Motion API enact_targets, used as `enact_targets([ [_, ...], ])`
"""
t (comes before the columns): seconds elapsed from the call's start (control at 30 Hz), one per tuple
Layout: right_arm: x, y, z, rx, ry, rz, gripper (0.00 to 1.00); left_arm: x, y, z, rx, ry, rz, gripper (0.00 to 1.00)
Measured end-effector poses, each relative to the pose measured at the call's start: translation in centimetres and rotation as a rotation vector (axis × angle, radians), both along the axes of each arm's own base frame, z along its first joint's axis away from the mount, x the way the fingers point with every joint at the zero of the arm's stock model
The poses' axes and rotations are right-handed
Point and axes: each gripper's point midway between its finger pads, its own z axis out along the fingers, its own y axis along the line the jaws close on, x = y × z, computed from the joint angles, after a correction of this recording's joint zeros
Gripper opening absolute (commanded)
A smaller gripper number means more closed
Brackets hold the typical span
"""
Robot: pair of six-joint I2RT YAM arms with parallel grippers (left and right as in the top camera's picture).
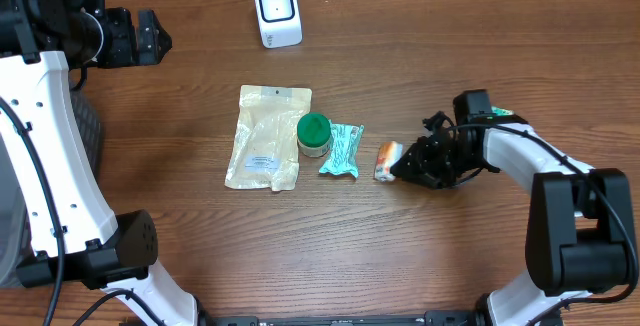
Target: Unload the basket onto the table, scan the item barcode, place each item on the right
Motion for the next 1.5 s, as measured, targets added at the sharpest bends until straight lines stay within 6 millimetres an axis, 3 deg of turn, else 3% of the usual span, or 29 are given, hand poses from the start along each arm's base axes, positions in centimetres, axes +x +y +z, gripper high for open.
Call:
enact_targets([
  [0.2,-0.1,-2.5,1.0,-0.049,0.048,-0.024,0.4,0.0,0.0,0.0,0.0,0.0,0.0,1.0],
  [0.37,1.6,-2.6,3.6,-0.057,0.016,0.002,0.39,0.0,0.0,0.0,0.0,0.0,0.0,1.0],
  [0.5,1.0,-2.2,4.2,-0.06,0.066,-0.008,0.34,0.0,0.0,0.0,0.0,0.0,0.0,1.0],
  [0.67,-0.2,-0.9,3.6,-0.111,0.147,-0.028,0.31,0.0,0.0,0.0,0.0,0.0,0.0,0.99],
  [1.03,-1.8,0.6,-0.4,-0.236,0.194,-0.11,0.22,0.0,0.0,0.0,0.0,0.0,0.0,0.99],
  [1.33,0.2,0.8,-1.4,-0.263,0.101,-0.16,0.14,0.0,0.0,0.0,0.0,0.0,0.0,0.99],
  [1.5,1.4,0.6,-1.4,-0.272,0.013,-0.102,0.14,0.0,0.0,0.0,0.0,0.0,0.0,1.0],
])
